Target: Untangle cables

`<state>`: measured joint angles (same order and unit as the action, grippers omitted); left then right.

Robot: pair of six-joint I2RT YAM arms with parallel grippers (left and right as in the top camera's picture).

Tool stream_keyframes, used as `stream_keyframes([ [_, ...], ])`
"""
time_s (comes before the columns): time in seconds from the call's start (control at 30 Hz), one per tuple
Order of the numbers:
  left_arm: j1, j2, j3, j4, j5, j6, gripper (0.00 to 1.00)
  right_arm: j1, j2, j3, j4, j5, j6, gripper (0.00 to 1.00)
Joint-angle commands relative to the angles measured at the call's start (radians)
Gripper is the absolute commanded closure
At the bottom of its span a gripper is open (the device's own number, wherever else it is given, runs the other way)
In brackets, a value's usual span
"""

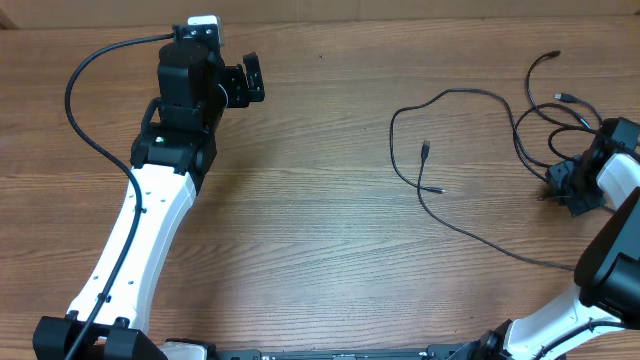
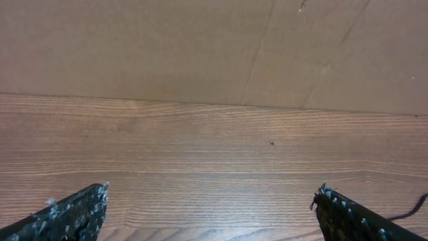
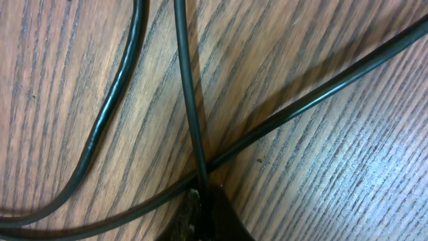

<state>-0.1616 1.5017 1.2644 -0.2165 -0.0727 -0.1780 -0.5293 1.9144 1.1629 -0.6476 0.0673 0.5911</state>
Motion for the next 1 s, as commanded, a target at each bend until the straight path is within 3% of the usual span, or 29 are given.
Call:
stream_keyframes([
  [0.0,0.006,0.002,0.006,0.004,-0.017,-0.002,0.00,-0.002,0.070,0.016,-0.018,-0.003,-0.024,0.96],
  [0.47,0.006,0.002,0.006,0.004,-0.039,-0.002,0.01,0.053,0.062,0.663,-0.407,-0.002,-0.130,0.96],
  [0.97,0.006,0.002,0.006,0.004,-0.043,-0.002,0.00,0.265,0.062,1.326,-0.563,-0.070,-0.234,0.96],
])
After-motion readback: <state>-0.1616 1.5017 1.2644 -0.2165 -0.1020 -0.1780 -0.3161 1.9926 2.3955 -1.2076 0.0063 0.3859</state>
